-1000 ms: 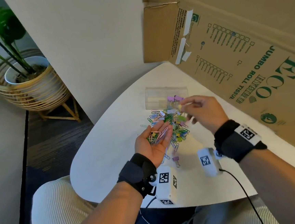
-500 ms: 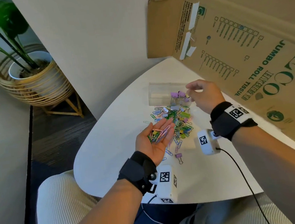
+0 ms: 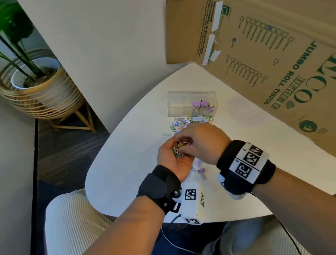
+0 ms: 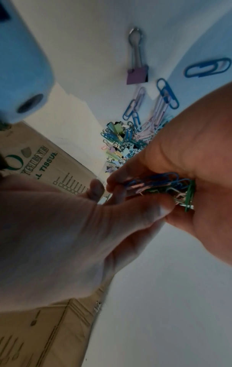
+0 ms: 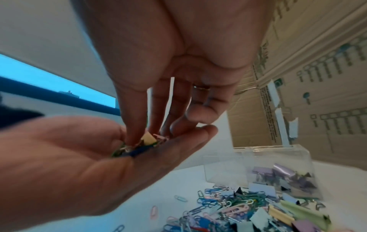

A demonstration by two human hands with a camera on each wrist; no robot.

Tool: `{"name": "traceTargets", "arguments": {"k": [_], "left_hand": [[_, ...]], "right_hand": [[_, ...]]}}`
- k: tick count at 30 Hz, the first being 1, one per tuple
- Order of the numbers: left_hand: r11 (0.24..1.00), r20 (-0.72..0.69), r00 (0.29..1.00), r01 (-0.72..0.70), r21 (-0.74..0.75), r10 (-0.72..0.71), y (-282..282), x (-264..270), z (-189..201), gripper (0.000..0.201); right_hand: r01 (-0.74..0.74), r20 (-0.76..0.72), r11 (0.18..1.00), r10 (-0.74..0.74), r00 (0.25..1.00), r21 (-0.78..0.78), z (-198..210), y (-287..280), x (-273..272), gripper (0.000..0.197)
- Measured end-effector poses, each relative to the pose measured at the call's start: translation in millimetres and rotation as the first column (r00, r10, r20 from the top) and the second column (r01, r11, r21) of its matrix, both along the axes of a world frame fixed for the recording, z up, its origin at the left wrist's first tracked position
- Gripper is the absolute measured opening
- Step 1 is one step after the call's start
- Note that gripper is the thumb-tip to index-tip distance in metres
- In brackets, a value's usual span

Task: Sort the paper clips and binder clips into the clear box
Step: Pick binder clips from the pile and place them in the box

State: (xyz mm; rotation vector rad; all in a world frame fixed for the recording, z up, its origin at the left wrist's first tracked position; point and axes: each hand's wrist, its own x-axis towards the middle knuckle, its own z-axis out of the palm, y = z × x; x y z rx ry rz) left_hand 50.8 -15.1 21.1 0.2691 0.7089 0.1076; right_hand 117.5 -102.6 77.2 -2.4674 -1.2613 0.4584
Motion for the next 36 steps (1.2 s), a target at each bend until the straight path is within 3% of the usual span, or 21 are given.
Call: {"name": "traceTargets", "arguments": {"k": [3, 6, 10, 14, 19, 25, 29, 34, 36], "left_hand": [[1.0, -0.021, 1.0, 0.008, -0.022, -0.009, 1, -2, -2, 0.028], [0.999, -0.03, 0.999, 0.019, -0.026, -0.02, 2, -6, -6, 0.033], [0.999, 0.003, 0.999, 0.043, -0.031, -0.043, 2, -4, -6, 0.034], [0.998, 0.052, 0.996, 0.068, -0.006, -0.068, 3, 2, -3, 0.041], [0.998, 0.055, 0.997, 0.058, -0.024, -0.056, 1, 5, -6, 0.039], [0.999, 0.064, 0.997, 0.043, -0.028, -0.041, 7, 5, -6, 0.039], [0.997, 0.083, 0.995, 0.066, -0.044, -0.062, 13, 3, -11, 0.041], [0.995, 0.102, 0.993, 0.061, -0.08, -0.053, 14, 2, -14, 0.042], [0.995, 0.1, 0.993, 0.061, -0.076, -0.054, 15, 1, -15, 0.042]], "right_hand": [[-0.024, 0.072, 0.996, 0.03, 0.997, -0.082, -4, 2, 0, 0.024], [-0.04, 0.051, 0.995, 0.045, 0.998, -0.094, -11, 2, -2, 0.024], [-0.019, -0.037, 1.0, 0.019, 0.999, 0.004, -11, -1, 1, 0.017], [0.093, -0.132, 0.981, -0.071, 0.989, 0.167, -1, -7, 10, 0.013], [0.223, -0.211, 0.951, -0.178, 0.961, 0.214, -3, -14, 17, 0.007], [0.421, -0.484, 0.845, -0.231, 0.844, 0.33, -10, -19, 27, 0.014], [0.59, -0.495, 0.702, -0.377, 0.783, 0.399, -11, -20, 53, 0.016], [0.816, -0.525, 0.496, -0.629, 0.573, 0.296, -25, -22, 99, 0.007], [0.835, -0.52, 0.468, -0.656, 0.547, 0.289, -30, -18, 111, 0.009]]}}
